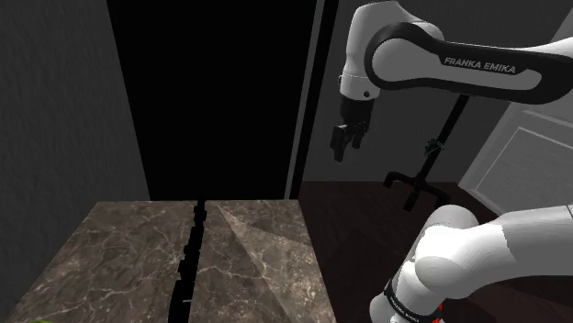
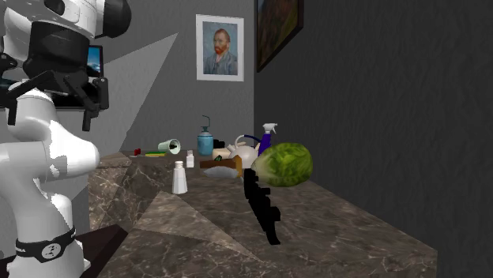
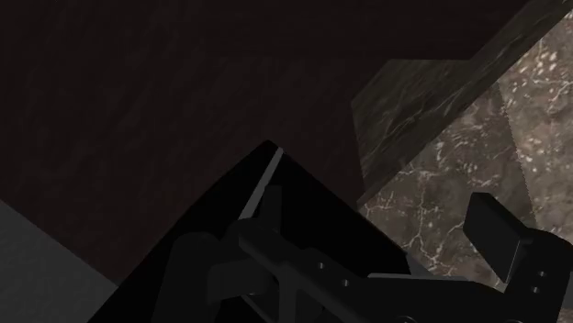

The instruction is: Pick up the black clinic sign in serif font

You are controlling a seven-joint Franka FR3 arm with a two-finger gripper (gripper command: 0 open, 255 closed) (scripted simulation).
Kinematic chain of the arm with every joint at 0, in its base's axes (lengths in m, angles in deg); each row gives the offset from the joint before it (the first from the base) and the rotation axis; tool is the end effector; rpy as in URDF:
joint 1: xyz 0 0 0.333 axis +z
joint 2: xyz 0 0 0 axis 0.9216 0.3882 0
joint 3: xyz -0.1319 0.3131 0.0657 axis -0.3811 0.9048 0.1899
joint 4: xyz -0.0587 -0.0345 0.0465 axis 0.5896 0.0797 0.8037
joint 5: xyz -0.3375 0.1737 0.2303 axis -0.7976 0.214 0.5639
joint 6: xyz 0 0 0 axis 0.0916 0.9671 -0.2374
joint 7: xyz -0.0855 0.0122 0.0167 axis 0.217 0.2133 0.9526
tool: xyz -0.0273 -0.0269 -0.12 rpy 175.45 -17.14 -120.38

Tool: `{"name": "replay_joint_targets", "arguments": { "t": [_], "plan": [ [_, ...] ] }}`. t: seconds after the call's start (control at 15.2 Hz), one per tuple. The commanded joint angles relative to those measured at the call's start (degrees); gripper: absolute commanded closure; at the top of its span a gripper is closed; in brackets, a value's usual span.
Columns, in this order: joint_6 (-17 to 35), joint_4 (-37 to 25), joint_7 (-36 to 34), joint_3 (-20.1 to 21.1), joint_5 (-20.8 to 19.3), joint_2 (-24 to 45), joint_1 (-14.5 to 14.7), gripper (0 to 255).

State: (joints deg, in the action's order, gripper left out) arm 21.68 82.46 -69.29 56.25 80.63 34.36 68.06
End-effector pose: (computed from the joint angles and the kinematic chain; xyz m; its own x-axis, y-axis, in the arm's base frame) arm 0.3335 0.0012 0.5855 0.9983 -0.0355 -0.0457 -0.0297 -0.9920 0.1226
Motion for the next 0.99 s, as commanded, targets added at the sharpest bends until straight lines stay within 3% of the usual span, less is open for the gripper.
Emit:
{"name": "replay_joint_targets", "arguments": {
  "t": [0.0,0.46,0.92],
  "plan": [
    [0.00,0.00,0.00,0.00,0.00,0.00,0.00,0],
    [5.03,3.24,-15.43,9.78,7.42,0.91,1.32,0],
    [11.67,2.06,-30.80,20.05,13.02,7.07,1.66,0]
  ]
}}
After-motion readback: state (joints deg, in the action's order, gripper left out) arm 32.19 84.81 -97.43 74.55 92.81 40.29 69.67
